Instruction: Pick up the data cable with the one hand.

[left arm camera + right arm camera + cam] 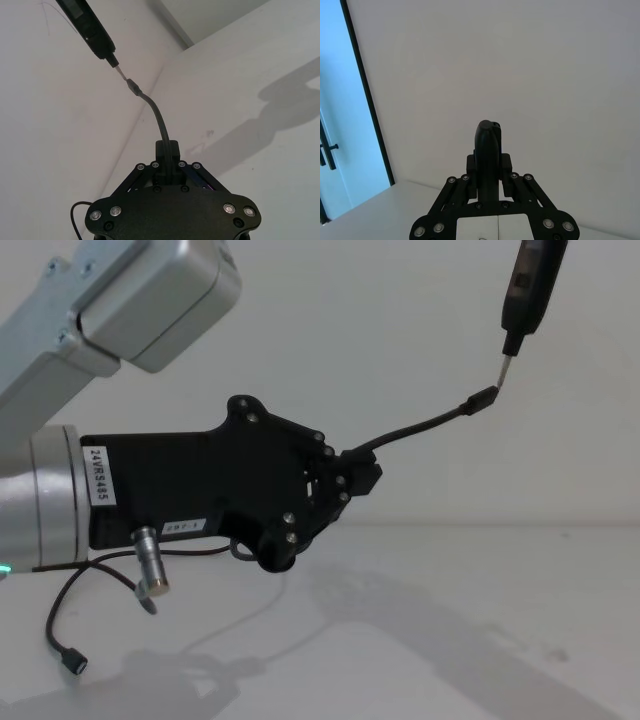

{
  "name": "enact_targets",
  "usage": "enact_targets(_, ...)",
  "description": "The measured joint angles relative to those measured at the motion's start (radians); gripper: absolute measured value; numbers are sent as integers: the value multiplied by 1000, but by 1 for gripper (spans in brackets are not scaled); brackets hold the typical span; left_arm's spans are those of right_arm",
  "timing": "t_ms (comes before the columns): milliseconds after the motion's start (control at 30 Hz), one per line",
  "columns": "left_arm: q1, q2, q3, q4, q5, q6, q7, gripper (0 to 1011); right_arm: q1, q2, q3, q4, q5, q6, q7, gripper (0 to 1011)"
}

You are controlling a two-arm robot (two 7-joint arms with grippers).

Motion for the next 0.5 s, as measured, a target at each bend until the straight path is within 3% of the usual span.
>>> enact_targets(500, 0, 0, 0, 0, 0, 0, 0, 35, 5, 12, -10, 0, 10, -2, -6, 268)
